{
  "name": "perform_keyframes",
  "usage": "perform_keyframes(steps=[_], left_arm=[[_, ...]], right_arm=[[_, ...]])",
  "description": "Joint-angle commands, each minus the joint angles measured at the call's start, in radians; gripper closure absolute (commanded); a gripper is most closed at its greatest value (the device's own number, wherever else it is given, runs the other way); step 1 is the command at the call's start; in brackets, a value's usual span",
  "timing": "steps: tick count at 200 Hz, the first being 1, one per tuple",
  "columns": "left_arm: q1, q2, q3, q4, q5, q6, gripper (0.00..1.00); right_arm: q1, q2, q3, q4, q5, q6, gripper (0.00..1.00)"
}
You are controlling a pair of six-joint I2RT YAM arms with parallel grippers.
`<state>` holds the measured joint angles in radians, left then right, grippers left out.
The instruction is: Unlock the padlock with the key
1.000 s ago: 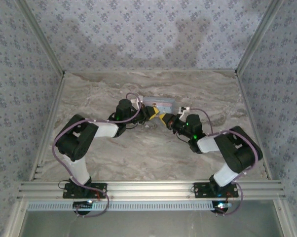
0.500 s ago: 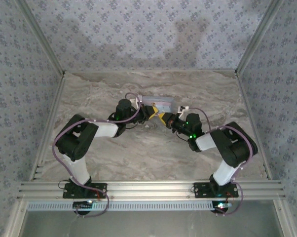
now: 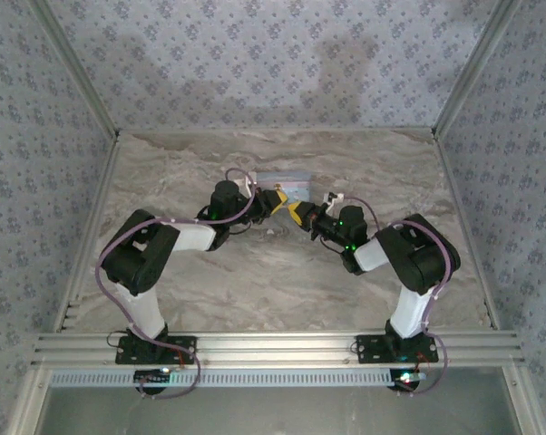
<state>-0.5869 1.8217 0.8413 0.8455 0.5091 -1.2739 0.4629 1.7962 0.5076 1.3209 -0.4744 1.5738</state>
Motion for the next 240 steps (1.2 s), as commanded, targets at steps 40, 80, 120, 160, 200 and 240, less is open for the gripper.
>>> perform_keyframes(steps=[40,80,120,160,200,240], left_arm=[[-0.097,-0.029,0.019,0.112,0.307,-0.005,1.00],[-0.096,-0.030,0.018,0.118,0.309,-0.004,1.00],[-0.096,-0.030,0.010,0.137,0.304,-0.008,1.00],[-0.096,-0.036,0.001,0.142,0.302,0.001,1.00],[-0.097,-0.036,-0.006,0.159,0.304,0.001,1.00],[-0.096,-0.041,-0.013,0.170,0.302,0.001,1.00]], right_arm=[[0.055,-0.099,0.012,-0.127,0.068,-0.384,1.00],[0.046,-0.101,-0.024,-0.132,0.069,-0.462,1.00],[0.056,-0.031,-0.037,0.035,0.054,-0.331,1.00],[0.104,-0.055,-0.040,0.070,0.107,-0.270,1.00],[0.107,-0.063,-0.043,0.072,0.135,-0.166,1.00],[0.097,-0.011,-0.019,0.072,0.114,0.005,1.00]])
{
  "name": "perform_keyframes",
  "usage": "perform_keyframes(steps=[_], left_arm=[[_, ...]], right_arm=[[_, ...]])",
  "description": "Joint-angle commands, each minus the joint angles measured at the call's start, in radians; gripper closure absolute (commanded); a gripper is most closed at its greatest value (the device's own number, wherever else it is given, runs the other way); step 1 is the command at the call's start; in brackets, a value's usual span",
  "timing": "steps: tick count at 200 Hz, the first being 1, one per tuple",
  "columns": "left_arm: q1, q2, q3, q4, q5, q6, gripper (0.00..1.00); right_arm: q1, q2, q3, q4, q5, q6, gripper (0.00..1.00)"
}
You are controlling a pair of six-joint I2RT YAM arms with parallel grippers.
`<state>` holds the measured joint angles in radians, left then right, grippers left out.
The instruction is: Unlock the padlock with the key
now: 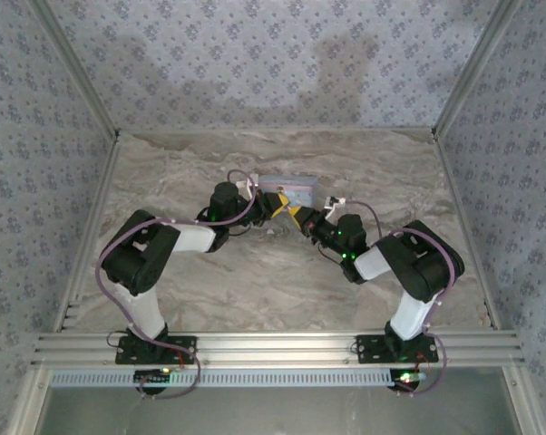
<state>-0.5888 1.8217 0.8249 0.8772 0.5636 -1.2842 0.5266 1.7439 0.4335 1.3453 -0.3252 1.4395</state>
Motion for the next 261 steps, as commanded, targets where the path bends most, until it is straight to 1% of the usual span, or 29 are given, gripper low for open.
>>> perform_keyframes(steps=[1,25,60,80,95,130,171,189,203,217,227,261], left_arm=[[-0.094,-0.041,0.004,0.138,0.248,0.011,1.00],[-0.095,-0.042,0.001,0.140,0.248,0.011,1.00],[-0.094,-0.045,-0.003,0.143,0.249,0.011,1.00],[-0.095,-0.045,-0.007,0.147,0.250,0.012,1.00],[-0.098,-0.045,-0.006,0.148,0.252,0.011,1.00],[-0.108,-0.047,-0.006,0.147,0.251,0.013,1.00],[-0.109,-0.045,-0.015,0.163,0.249,0.012,1.00],[-0.105,-0.045,-0.014,0.159,0.248,0.011,1.00],[-0.099,-0.045,-0.013,0.159,0.245,0.012,1.00],[-0.094,-0.049,-0.017,0.157,0.239,0.014,1.00],[-0.088,-0.054,-0.022,0.143,0.226,0.019,1.00],[-0.065,-0.081,-0.050,0.121,0.186,0.038,1.00]], right_arm=[[0.034,0.043,0.056,0.048,-0.035,0.145,1.00],[0.052,0.049,0.075,0.047,-0.032,0.157,1.00],[0.054,0.042,0.078,0.048,-0.025,0.159,1.00],[0.052,0.019,0.076,0.047,-0.016,0.119,1.00],[0.049,0.024,0.094,0.046,-0.038,0.092,1.00],[0.067,0.082,0.157,0.048,-0.042,0.180,1.00],[0.075,0.076,0.163,0.049,-0.031,0.248,1.00],[0.068,0.059,0.162,0.039,-0.057,0.191,1.00],[0.061,0.060,0.136,0.037,-0.053,0.171,1.00],[0.052,0.078,0.125,0.047,-0.083,0.152,1.00],[0.052,0.080,0.110,0.045,-0.105,0.110,1.00],[0.057,0.081,0.017,0.047,-0.085,0.021,1.00]])
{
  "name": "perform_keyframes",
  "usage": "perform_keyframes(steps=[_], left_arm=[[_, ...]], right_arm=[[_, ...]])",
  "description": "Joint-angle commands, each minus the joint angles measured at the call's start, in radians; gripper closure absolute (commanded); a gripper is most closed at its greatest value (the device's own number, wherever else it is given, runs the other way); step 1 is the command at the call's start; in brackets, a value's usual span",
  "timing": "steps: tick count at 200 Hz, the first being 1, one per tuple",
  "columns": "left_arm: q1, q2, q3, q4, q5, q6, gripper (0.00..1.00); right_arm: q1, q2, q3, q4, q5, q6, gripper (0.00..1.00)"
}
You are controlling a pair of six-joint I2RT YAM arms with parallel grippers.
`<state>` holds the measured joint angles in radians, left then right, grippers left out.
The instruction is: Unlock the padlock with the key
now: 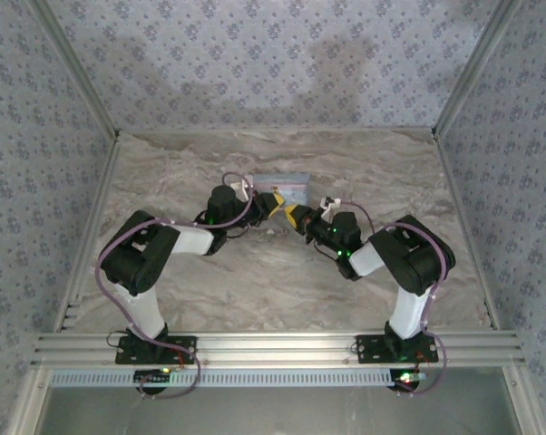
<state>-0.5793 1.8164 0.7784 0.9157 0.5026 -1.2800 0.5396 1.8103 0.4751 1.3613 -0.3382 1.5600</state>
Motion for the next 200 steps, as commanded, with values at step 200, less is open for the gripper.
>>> perform_keyframes(steps=[200], left_arm=[[-0.109,-0.066,-0.021,0.212,0.264,0.027,1.00]], right_arm=[[0.109,-0.087,-0.034,0.031,0.013,0.094,1.00]])
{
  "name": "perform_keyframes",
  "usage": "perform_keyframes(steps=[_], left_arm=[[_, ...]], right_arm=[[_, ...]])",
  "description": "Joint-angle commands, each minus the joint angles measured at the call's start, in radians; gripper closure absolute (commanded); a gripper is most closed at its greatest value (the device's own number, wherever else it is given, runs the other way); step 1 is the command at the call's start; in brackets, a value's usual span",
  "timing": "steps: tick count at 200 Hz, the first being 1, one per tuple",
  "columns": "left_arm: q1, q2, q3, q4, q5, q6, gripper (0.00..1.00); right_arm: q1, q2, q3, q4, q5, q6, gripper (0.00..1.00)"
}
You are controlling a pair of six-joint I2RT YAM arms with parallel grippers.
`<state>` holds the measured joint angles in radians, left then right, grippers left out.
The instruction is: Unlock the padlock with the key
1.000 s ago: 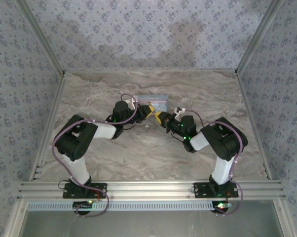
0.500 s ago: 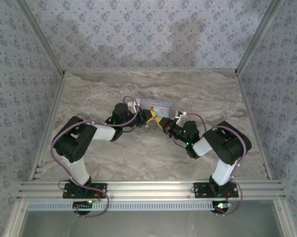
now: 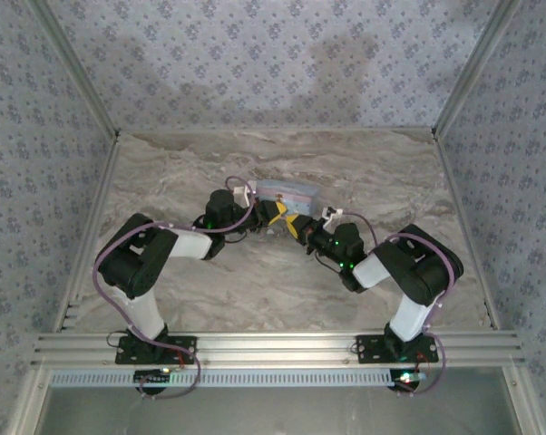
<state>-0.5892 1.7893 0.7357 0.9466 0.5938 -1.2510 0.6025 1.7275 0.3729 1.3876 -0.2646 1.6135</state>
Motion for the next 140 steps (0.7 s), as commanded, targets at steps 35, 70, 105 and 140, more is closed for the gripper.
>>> perform_keyframes(steps=[35,70,105,140], left_arm=[[-0.101,-0.043,0.020,0.175,0.164,-0.004,1.00],[-0.076,-0.065,0.001,0.146,0.118,0.007,1.00],[-0.045,-0.100,-0.032,0.120,0.035,0.028,1.00],[-0.037,-0.125,-0.045,0.097,-0.011,0.057,1.00]], right_arm=[[0.038,-0.008,0.062,0.005,-0.054,-0.043,1.00],[0.024,-0.020,0.012,-0.053,-0.082,-0.167,1.00],[0.029,-0.036,-0.065,-0.068,-0.070,-0.253,1.00],[0.032,-0.075,-0.134,-0.055,-0.053,-0.279,1.00]])
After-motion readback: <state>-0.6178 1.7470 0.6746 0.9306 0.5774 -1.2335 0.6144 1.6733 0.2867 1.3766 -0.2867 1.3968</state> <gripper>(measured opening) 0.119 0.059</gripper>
